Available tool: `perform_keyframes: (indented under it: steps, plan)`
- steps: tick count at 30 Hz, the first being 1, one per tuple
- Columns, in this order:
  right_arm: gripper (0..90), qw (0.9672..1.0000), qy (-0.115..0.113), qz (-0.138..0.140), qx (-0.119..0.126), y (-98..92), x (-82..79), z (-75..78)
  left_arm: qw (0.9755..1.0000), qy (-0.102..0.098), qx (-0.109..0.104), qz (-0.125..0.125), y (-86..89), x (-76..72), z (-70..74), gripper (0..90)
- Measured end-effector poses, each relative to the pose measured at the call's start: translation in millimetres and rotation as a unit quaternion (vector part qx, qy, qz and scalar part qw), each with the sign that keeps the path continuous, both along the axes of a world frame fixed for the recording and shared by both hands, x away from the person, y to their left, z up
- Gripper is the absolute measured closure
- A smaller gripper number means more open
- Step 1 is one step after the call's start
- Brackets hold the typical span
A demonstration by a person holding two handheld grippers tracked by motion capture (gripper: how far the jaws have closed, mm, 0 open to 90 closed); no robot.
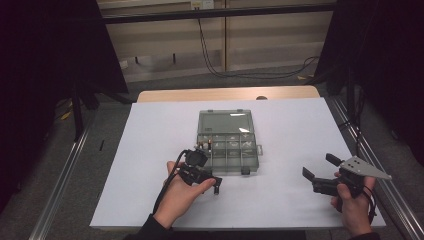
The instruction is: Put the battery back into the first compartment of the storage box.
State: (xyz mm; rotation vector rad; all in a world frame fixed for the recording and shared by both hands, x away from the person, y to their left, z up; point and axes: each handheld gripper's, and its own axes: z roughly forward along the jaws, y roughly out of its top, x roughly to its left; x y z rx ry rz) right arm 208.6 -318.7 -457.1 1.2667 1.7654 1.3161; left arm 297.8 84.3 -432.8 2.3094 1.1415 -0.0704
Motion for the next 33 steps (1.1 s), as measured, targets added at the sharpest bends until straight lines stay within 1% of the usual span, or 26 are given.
perform_keyframes:
  steps: [1,4,7,10,11,13,16,19,23,26,29,33]
  plan:
    - [2.0,1.0000,0.000,0.001,0.000,-0.1,-0.1,0.1,1.0000,0.002,0.000,0.000,-0.8,-0.4,-1.1,43.2]
    - [2.0,1.0000,0.000,0.002,0.000,0.1,-0.2,0.1,1.0000,0.003,0.009,-0.002,-2.5,-0.8,-3.9,45.5]
    - [2.0,1.0000,-0.001,0.000,0.000,0.0,0.0,0.0,1.0000,0.006,0.008,-0.001,-5.3,-1.9,-6.4,48.1]
    - [2.0,1.0000,0.000,-0.001,0.000,-0.1,0.0,0.0,0.9998,0.004,0.017,-0.002,-6.7,-1.8,-7.8,51.3]
    - [2.0,1.0000,0.000,0.001,0.000,-0.3,-0.1,0.0,0.9999,0.006,0.012,0.002,-8.1,-2.3,-8.7,52.3]
    - [2.0,1.0000,0.000,0.001,0.000,-0.1,-0.1,0.0,0.9998,0.005,0.019,0.000,-8.8,-2.2,-9.8,54.8]
    - [2.0,1.0000,0.000,0.001,0.000,-0.2,-0.1,0.0,0.9997,0.006,0.024,0.005,-11.2,-2.7,-11.6,58.0]
    - [2.0,1.0000,-0.001,-0.001,0.000,-0.2,0.1,-0.1,0.9995,0.006,0.031,-0.001,-12.1,-2.4,-12.8,61.6]
    - [2.0,1.0000,0.001,0.000,0.000,-0.1,0.0,-0.1,0.9991,0.004,0.041,-0.005,-13.2,-2.9,-13.6,64.7]
    - [2.0,1.0000,0.001,0.000,0.000,-0.1,0.0,-0.1,0.9991,0.001,0.043,-0.001,-14.7,-4.0,-15.1,67.5]
    - [2.0,1.0000,0.000,0.000,0.000,-0.3,0.0,0.0,0.9985,-0.008,0.055,-0.002,-16.2,-5.9,-15.0,68.2]
    - [2.0,1.0000,0.001,-0.001,0.000,-0.2,0.0,-0.1,0.9982,-0.007,0.060,-0.005,-17.0,-6.8,-15.5,71.0]
